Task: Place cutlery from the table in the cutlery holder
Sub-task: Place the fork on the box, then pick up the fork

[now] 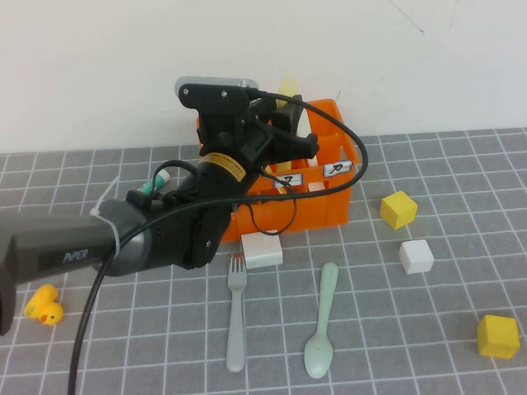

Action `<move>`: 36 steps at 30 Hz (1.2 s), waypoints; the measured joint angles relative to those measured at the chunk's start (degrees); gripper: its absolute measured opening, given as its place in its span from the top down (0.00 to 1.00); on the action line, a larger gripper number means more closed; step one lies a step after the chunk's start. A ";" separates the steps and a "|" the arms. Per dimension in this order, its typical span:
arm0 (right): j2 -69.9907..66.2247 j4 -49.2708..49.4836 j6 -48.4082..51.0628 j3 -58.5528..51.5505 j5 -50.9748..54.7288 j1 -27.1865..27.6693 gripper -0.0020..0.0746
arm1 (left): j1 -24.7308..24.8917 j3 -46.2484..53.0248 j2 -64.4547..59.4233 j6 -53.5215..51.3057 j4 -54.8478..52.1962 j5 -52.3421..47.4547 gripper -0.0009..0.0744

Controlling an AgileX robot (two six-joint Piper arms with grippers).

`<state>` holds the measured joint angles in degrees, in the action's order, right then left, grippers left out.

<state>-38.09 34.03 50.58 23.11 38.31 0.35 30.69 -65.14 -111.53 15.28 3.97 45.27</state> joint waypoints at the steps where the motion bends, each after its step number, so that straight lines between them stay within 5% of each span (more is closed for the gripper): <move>1: 0.00 0.00 0.00 0.00 0.00 0.00 0.98 | 0.00 0.00 0.00 -0.60 0.00 0.00 0.60; 12: 0.00 0.00 0.00 0.00 0.00 0.00 0.98 | 0.00 0.00 5.28 -10.14 1.60 -8.55 0.59; 21: 0.00 0.00 0.00 0.00 0.00 0.00 0.98 | 0.00 0.00 23.74 -21.85 3.37 -32.54 0.95; 36: 0.00 3.10 4.01 0.00 0.00 0.00 0.98 | -0.08 0.10 42.91 -19.88 2.67 -80.98 0.99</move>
<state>-38.09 37.13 54.58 23.11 38.31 0.35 30.61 -65.04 -68.63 -4.60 6.64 -35.71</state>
